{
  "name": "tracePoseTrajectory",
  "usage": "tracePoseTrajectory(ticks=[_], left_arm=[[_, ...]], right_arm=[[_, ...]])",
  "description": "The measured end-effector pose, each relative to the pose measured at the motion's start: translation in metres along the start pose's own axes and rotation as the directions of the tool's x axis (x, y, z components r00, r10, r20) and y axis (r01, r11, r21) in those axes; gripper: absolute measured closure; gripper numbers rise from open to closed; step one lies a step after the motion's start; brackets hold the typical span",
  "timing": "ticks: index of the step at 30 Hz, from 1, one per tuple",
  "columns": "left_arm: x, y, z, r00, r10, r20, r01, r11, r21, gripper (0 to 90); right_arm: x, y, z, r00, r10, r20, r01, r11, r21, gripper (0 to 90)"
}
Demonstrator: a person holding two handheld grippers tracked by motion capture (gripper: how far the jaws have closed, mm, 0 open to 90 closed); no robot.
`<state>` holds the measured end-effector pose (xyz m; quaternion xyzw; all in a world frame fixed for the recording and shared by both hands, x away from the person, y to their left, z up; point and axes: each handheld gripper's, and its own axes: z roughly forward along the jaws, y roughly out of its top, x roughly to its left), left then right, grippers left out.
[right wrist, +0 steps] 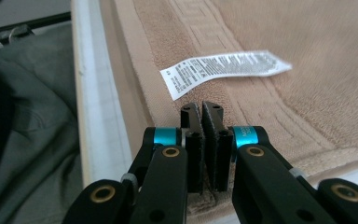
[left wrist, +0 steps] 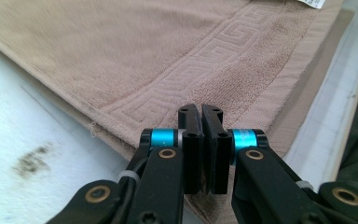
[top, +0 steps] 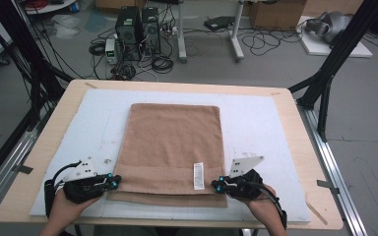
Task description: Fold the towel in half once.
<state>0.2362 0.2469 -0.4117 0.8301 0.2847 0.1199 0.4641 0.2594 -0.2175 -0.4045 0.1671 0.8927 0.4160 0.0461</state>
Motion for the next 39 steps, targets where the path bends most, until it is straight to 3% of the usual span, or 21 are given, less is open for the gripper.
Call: tracePoseTrajectory(ticks=[5,10,15,18,21,29,34,39], left_arm=[[-0.003,-0.002,-0.007,0.9999,0.016,0.006,-0.016,0.9998,0.013,86.3],[-0.007,-0.021,0.002,0.9996,0.007,0.027,-0.009,0.9974,0.072,86.3],[-0.005,-0.027,0.007,0.9992,0.002,0.039,-0.005,0.996,0.089,85.7],[-0.004,-0.023,0.006,0.9995,-0.012,0.029,0.01,0.9976,0.068,77.4],[-0.004,-0.017,0.004,0.9998,-0.017,0.012,0.017,0.9991,0.038,64.5],[0.007,-0.001,0.007,0.9984,-0.052,-0.019,0.052,0.9986,-0.008,48.2],[0.015,0.006,0.009,0.9969,-0.072,-0.031,0.072,0.9971,-0.025,42.8],[0.016,0.01,0.009,0.9968,-0.074,-0.03,0.073,0.9965,-0.042,40.0]], right_arm=[[0.006,0.011,-0.011,0.9997,-0.024,-0.005,0.024,1.0,-0.015,87.6],[0.012,-0.001,0.007,0.9972,-0.017,-0.073,0.022,0.998,0.064,87.4],[0.009,-0.016,0.02,0.9926,0.04,-0.115,-0.029,0.995,0.096,86.4],[0.004,-0.017,0.017,0.9894,0.065,-0.13,-0.059,0.997,0.052,77.3],[-0.002,-0.013,0.011,0.9904,0.08,-0.113,-0.081,0.997,-0.001,68.0],[-0.023,-0.004,0.006,0.9901,0.137,-0.03,-0.139,0.987,-0.076,43.1],[-0.035,0.003,0.007,0.9892,0.144,0.026,-0.141,0.986,-0.093,31.7],[-0.045,0.013,0.01,0.9887,0.136,0.063,-0.13,0.987,-0.091,28.0]])
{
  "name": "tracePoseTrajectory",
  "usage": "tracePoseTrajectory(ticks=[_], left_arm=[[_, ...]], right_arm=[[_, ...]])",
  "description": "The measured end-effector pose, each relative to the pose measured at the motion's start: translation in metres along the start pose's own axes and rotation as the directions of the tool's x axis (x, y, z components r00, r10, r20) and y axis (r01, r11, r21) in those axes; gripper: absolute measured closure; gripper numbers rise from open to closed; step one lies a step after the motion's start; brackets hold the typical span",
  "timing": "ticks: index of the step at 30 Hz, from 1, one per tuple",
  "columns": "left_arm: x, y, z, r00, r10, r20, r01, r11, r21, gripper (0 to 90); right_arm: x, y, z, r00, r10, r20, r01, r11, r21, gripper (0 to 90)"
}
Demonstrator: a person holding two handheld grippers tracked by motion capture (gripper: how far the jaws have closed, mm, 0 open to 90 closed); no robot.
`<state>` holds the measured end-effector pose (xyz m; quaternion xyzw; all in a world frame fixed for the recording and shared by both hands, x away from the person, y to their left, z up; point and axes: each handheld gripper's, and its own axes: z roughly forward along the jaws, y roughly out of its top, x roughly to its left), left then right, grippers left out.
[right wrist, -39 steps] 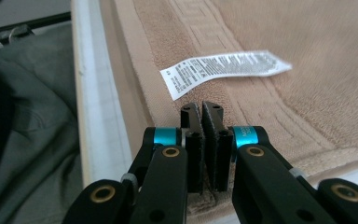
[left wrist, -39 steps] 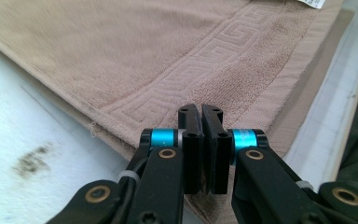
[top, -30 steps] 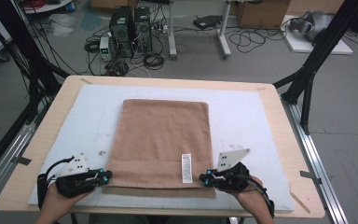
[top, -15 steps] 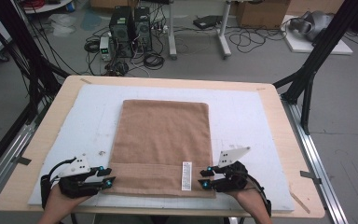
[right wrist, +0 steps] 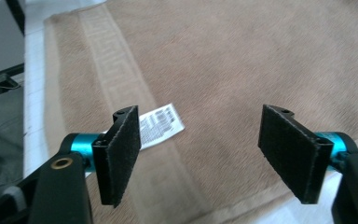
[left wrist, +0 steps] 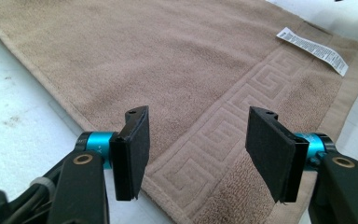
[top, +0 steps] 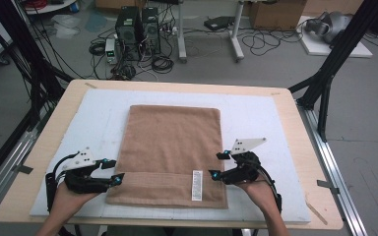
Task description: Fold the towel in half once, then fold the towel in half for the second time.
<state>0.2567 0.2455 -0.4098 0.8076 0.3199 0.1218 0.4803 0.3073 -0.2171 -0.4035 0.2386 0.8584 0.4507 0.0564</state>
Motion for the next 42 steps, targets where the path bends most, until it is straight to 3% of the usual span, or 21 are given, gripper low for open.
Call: tracePoseTrajectory(ticks=[7,19,27,32,35,42], left_arm=[[0.0,0.001,-0.003,0.9999,0.005,-0.009,-0.005,1.0,0.001,38.4],[-0.001,0.006,-0.002,0.9997,0.022,-0.009,-0.022,0.9997,0.014,37.6],[0.003,0.01,0.003,0.9999,0.01,-0.01,-0.01,0.9999,0.007,37.3],[0.01,0.02,0.012,0.9998,0.005,-0.02,-0.005,0.9999,0.013,37.4],[0.015,0.032,0.017,0.9992,0.02,-0.034,-0.02,0.9996,0.021,37.4],[0.032,0.057,0.024,0.9988,0.01,-0.049,-0.009,0.9998,0.02,37.3]], right_arm=[[0.0,0.015,0.002,0.9995,-0.03,0.012,0.03,0.999,-0.017,26.7],[-0.001,0.015,-0.002,0.9993,-0.027,0.024,0.028,0.999,-0.023,26.3],[-0.003,0.02,-0.001,0.9987,-0.042,0.029,0.042,0.999,-0.02,26.4],[-0.01,0.029,0.002,0.9981,-0.044,0.043,0.044,0.999,-0.012,26.4],[-0.016,0.036,0.003,0.9976,-0.044,0.054,0.045,0.999,-0.012,26.4],[-0.033,0.046,0.005,0.9961,-0.029,0.084,0.03,0.999,-0.018,26.1]])
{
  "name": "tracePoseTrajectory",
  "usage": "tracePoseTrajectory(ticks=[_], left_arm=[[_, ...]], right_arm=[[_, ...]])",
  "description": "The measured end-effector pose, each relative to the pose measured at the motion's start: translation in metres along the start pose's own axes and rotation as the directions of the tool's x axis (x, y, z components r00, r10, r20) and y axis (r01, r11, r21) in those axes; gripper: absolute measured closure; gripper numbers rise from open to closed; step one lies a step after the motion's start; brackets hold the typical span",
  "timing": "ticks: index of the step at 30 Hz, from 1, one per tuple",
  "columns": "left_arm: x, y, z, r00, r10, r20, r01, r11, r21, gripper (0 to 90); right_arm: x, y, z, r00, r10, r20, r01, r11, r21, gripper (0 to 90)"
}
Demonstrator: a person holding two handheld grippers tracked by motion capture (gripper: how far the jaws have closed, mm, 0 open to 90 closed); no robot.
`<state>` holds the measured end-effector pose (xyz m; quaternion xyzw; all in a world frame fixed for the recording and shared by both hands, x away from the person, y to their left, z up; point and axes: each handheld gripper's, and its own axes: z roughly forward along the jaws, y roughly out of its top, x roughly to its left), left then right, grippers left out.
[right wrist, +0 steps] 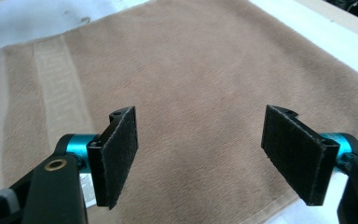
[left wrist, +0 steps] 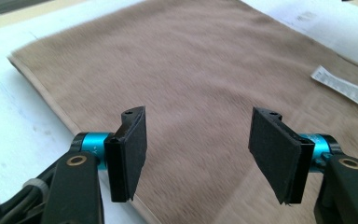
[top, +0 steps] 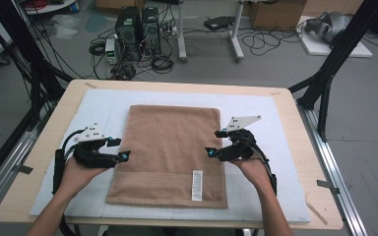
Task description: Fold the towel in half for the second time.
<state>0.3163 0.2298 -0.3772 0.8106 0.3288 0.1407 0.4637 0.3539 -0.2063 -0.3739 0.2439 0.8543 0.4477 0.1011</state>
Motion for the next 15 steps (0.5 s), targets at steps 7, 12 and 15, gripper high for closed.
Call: tracePoseTrajectory(ticks=[7,12,15], left_arm=[[0.01,0.01,0.004,0.9999,-0.009,-0.013,0.009,1.0,0.002,37.3],[0.017,0.021,0.001,0.9994,-0.013,-0.031,0.013,0.9998,-0.018,37.3],[0.022,0.028,0.001,0.999,-0.022,-0.04,0.02,0.9992,-0.033,37.7]], right_arm=[[-0.006,0.005,0.001,0.9997,0.008,0.025,-0.008,1.0,-0.001,25.7],[-0.013,0.015,-0.004,0.9991,0.005,0.043,-0.005,1.0,-0.001,25.8],[-0.018,0.023,-0.006,0.9983,0.003,0.057,-0.003,1.0,-0.002,25.8]])
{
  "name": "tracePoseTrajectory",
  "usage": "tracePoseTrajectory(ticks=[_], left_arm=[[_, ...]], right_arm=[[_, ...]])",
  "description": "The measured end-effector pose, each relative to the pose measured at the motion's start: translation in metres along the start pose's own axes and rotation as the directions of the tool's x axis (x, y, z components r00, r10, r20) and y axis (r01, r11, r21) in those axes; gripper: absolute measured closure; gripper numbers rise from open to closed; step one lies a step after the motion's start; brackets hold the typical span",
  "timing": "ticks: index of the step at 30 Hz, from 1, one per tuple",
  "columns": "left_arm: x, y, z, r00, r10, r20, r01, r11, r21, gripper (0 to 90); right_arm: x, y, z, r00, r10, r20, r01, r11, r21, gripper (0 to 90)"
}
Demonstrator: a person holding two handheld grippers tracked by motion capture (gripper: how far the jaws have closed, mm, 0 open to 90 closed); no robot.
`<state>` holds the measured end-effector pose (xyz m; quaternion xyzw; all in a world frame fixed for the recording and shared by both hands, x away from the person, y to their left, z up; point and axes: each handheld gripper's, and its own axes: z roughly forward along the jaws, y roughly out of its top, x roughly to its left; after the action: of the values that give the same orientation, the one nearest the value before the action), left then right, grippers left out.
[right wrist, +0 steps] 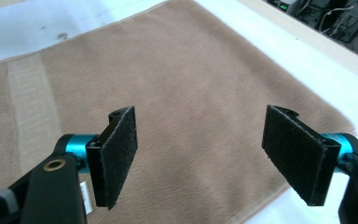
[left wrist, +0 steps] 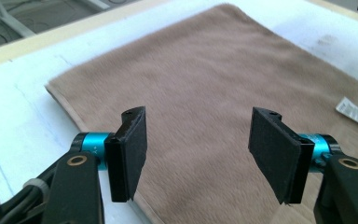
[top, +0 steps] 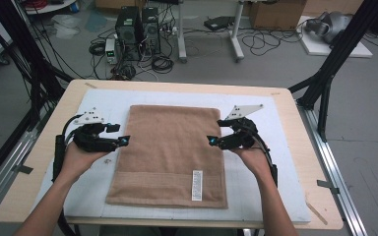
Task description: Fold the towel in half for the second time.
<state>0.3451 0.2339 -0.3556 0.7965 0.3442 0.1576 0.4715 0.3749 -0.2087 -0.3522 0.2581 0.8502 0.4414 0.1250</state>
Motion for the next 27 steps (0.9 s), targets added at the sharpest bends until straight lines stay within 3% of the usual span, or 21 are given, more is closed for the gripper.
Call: tracePoseTrajectory(ticks=[9,13,16,19,21,27], left_arm=[[0.038,0.014,0.02,0.9974,-0.068,-0.024,0.068,0.9977,-0.001,38.1],[0.051,0.017,0.035,0.9968,-0.059,-0.055,0.059,0.9982,0.011,38.1],[0.062,0.011,0.048,0.9954,-0.065,-0.07,0.066,0.9977,0.017,39.3],[0.075,0.001,0.063,0.9911,-0.105,-0.081,0.109,0.993,0.045,39.4],[0.08,-0.005,0.072,0.9897,-0.109,-0.094,0.114,0.992,0.055,39.6],[0.088,-0.015,0.094,0.9799,-0.154,-0.127,0.159,0.9868,0.031,43.5]], right_arm=[[-0.034,0.013,0.01,0.999,0.027,0.037,-0.027,1.0,0.015,26.0],[-0.051,0.015,0.02,0.9972,0.046,0.059,-0.047,0.998,0.028,26.7],[-0.063,0.008,0.032,0.9948,0.066,0.078,-0.07,0.997,0.042,27.4],[-0.074,-0.002,0.046,0.9912,0.084,0.102,-0.093,0.992,0.082,27.6],[-0.079,-0.008,0.055,0.9891,0.092,0.115,-0.102,0.991,0.091,29.9],[-0.093,-0.024,0.07,0.9806,0.121,0.154,-0.141,0.983,0.122,35.3]])
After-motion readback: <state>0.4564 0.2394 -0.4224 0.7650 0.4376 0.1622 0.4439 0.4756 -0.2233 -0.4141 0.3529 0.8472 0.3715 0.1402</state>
